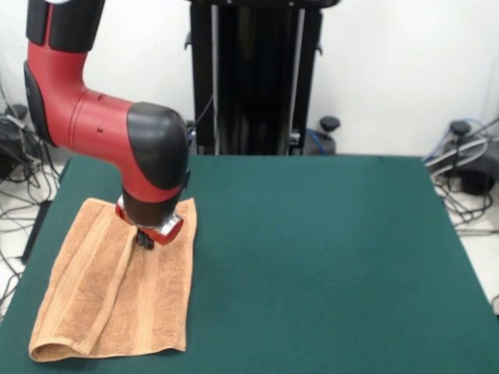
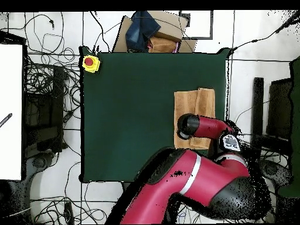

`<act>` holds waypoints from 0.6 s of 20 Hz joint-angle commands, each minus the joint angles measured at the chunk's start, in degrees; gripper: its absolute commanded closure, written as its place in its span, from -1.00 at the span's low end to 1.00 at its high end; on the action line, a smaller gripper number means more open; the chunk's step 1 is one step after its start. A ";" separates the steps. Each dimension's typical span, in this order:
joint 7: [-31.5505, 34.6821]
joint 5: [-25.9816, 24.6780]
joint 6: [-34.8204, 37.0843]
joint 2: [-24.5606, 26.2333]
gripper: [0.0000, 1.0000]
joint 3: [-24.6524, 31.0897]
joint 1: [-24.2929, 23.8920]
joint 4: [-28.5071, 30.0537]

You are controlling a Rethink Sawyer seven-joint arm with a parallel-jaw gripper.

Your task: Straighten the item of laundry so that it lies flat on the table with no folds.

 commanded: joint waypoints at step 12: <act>6.81 2.23 -12.29 16.21 1.00 12.22 9.30 -8.58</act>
